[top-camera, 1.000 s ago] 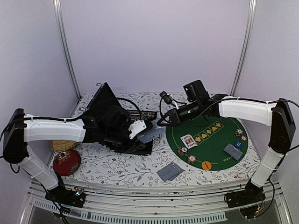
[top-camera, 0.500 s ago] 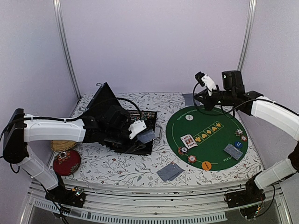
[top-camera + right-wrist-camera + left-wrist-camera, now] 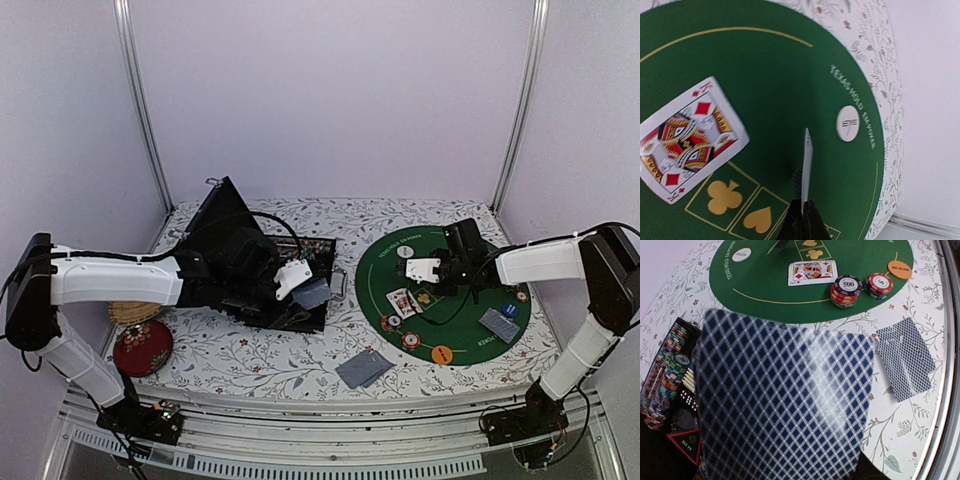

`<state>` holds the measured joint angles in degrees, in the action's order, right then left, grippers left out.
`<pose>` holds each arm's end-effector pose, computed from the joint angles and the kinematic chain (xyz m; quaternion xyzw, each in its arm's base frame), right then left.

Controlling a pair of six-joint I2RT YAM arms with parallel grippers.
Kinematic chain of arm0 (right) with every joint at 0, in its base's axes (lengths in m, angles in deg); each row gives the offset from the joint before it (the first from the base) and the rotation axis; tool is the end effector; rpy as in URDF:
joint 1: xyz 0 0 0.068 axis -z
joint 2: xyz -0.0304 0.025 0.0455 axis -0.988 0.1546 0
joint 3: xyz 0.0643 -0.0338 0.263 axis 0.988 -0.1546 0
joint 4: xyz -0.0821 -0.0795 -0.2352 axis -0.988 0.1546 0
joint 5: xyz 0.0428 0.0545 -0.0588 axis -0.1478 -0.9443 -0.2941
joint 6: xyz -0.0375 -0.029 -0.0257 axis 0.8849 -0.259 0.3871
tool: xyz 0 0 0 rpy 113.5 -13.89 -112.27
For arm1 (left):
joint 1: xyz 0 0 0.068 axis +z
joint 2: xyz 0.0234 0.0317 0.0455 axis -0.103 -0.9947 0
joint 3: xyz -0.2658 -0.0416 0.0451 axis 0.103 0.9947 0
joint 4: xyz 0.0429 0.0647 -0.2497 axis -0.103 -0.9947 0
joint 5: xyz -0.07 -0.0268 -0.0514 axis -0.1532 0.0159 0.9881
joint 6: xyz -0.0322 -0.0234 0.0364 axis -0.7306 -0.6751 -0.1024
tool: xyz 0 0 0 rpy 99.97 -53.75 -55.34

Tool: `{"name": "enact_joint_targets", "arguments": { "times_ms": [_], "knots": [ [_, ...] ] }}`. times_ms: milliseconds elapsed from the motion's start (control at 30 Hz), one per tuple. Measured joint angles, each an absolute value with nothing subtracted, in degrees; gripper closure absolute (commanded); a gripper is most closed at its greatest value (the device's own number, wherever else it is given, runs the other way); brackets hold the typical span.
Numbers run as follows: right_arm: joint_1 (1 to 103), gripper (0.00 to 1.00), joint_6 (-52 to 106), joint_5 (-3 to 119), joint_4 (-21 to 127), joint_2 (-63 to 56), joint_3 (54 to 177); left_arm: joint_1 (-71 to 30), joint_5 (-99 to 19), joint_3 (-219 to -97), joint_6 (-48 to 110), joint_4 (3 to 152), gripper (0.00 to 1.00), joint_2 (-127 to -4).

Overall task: Distribute texas hold em gaming equipment
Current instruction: Flop the poker card in the community card area.

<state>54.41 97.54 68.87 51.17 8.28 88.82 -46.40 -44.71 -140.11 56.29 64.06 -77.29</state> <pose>0.2965 0.1473 0.1730 -0.6460 0.6532 -0.1466 0.3668 0.1962 -0.2575 0.2187 0.5126 0.7651 -0.1553 0.3573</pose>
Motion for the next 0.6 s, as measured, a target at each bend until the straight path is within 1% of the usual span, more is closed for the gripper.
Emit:
{"name": "enact_joint_targets", "arguments": {
  "times_ms": [167,600],
  "knots": [
    [54.36,0.98,103.66,66.43,54.34,8.31,85.72,-46.4,-44.71,-140.09,56.29,64.12,0.49,-77.29],
    [54.12,0.98,108.84,63.26,58.12,8.28,83.14,-46.4,-44.71,-140.09,56.31,64.1,0.49,-77.29]
  ]
}}
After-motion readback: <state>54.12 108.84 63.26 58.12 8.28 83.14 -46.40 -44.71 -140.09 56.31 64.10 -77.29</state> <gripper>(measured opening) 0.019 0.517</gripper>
